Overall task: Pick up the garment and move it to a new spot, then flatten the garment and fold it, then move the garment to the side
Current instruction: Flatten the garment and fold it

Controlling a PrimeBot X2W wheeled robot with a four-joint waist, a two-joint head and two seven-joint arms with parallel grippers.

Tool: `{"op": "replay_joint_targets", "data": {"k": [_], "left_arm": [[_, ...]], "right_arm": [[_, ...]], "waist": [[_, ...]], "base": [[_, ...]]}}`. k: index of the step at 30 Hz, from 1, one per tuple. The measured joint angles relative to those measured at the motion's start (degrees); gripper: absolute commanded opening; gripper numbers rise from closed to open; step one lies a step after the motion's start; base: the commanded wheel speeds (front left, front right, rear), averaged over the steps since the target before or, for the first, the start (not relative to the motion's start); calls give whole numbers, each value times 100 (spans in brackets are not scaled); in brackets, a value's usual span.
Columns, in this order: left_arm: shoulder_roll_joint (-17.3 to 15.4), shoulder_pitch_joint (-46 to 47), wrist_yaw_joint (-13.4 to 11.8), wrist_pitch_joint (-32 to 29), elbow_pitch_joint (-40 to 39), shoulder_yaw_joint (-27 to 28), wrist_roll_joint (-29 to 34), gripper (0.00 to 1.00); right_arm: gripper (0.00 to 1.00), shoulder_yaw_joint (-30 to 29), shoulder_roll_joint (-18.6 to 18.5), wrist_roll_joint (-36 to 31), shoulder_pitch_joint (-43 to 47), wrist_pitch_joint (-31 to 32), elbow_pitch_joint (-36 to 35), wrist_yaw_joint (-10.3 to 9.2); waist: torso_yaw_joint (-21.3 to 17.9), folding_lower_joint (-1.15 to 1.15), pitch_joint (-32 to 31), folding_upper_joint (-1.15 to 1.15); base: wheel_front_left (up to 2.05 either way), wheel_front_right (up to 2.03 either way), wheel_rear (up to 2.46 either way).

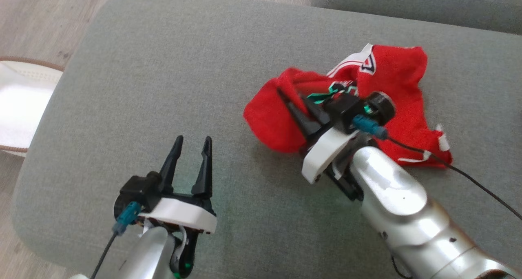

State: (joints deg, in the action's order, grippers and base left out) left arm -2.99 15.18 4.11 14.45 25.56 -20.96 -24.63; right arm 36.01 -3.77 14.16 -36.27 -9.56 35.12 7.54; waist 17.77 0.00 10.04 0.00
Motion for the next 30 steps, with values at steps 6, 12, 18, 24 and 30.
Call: {"op": "replay_joint_targets", "data": {"k": [6, 12, 18, 24, 30], "left_arm": [[8, -66, 1, 0, 14, 180, 53, 100], [11, -184, 48, 0, 5, 292, 123, 100], [16, -249, 54, 0, -1, 378, 182, 100], [21, -285, 96, 0, 0, 424, 204, 100], [24, -285, 100, 1, 11, 425, 253, 100]], "right_arm": [[0, 357, -222, 218, 34, 25, -92, 0], [0, 246, -1087, 449, 437, 332, -634, 0], [0, -179, -1708, 541, 1135, 693, -1126, 0], [0, -1552, -2074, -200, 2015, 951, -1230, 0], [100, -2668, -1501, -999, 2418, 982, -1288, 0]], "waist": [[-117, 0, -145, 0], [-376, 0, -304, 0], [-600, -1, -426, 0], [-848, -1, -528, 0], [-917, -1, -535, 0]], "base": [[0, 0, 0], [0, 0, 0], [0, 0, 0], [0, 0, 0], [0, 0, 0]]}}
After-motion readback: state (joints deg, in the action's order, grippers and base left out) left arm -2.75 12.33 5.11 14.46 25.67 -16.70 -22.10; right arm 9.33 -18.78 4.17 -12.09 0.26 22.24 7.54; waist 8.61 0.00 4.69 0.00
